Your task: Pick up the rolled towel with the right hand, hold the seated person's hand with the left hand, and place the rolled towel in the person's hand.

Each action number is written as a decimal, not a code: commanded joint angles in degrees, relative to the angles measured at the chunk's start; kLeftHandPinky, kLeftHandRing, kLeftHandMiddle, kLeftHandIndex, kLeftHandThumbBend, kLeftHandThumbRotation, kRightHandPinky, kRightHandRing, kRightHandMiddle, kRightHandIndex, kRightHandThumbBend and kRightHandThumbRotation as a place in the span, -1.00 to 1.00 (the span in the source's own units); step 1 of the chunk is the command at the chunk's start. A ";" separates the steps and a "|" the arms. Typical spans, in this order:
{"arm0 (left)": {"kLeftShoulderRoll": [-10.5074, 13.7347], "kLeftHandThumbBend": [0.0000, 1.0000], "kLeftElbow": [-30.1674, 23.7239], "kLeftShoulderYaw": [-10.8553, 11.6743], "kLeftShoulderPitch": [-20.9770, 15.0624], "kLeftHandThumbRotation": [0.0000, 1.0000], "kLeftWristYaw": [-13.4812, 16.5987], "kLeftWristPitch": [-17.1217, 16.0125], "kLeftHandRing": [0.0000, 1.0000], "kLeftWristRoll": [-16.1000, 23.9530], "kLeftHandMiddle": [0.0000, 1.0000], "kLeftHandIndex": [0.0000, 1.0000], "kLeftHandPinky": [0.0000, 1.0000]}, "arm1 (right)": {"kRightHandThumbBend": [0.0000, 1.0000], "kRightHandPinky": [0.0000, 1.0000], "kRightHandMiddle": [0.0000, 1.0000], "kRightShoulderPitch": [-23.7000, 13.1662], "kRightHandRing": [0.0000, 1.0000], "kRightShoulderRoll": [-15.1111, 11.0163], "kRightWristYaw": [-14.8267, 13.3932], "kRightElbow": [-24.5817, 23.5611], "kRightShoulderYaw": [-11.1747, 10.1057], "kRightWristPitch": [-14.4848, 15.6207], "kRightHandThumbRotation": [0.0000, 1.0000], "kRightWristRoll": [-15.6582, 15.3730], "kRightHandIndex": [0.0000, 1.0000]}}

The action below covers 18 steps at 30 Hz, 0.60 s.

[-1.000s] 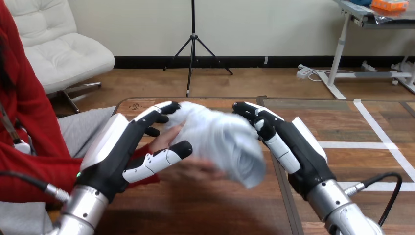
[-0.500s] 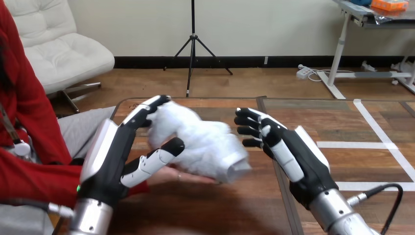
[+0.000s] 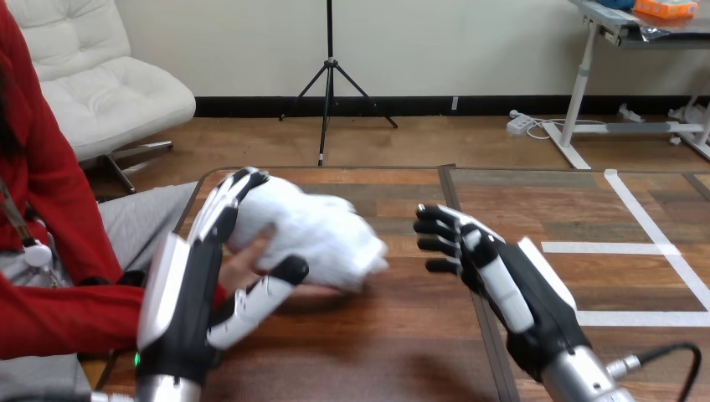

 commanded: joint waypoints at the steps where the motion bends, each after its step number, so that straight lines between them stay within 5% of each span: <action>1: -1.85 0.75 0.38 -1.09 -0.31 1.00 1.42 -3.04 1.00 -0.18 0.95 0.85 1.00 | 1.00 0.57 0.72 -0.09 0.68 0.13 1.48 -3.87 -1.71 -0.99 1.00 3.61 0.72; 13: -4.11 0.67 2.75 -2.56 1.31 1.00 -1.62 -7.77 0.98 -6.30 0.95 0.88 1.00 | 1.00 0.63 0.70 3.33 0.68 1.61 2.51 -4.85 -2.76 -1.36 1.00 8.57 0.69; 18: -5.28 0.62 3.66 -3.71 1.88 1.00 -5.24 -9.25 0.99 -12.37 0.96 0.88 1.00 | 1.00 0.65 0.68 4.90 0.67 3.00 2.44 -5.24 -3.11 -1.78 1.00 11.68 0.66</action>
